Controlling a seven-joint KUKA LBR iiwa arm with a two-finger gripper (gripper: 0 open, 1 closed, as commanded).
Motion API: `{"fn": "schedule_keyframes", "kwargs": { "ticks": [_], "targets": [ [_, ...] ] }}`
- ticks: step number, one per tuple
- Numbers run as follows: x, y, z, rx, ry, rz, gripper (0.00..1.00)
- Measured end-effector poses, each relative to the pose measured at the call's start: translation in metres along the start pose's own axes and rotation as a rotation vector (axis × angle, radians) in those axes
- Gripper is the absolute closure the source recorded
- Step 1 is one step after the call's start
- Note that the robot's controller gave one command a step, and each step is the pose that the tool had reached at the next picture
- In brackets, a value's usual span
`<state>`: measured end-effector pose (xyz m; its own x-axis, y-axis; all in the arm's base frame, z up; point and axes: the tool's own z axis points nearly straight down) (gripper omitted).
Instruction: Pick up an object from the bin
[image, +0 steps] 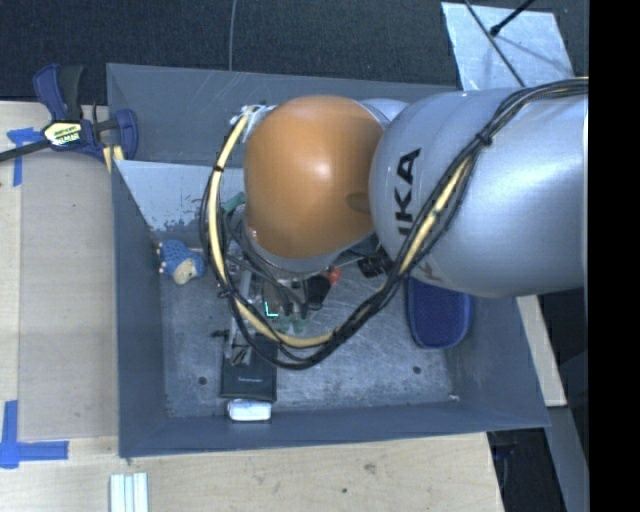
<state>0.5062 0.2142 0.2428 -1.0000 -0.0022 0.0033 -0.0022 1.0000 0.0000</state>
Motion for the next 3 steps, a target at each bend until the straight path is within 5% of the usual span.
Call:
{"fn": "schedule_keyframes", "kwargs": {
  "ticks": [1, 2, 3],
  "targets": [
    [-0.008, -0.074, 0.111, 0.004, 0.002, -0.094, 0.0],
    [-0.026, -0.088, 0.176, 0.0, -0.002, 0.007, 0.0],
    [-0.028, -0.088, 0.172, -0.001, -0.007, 0.009, 1.0]
  ]
}}
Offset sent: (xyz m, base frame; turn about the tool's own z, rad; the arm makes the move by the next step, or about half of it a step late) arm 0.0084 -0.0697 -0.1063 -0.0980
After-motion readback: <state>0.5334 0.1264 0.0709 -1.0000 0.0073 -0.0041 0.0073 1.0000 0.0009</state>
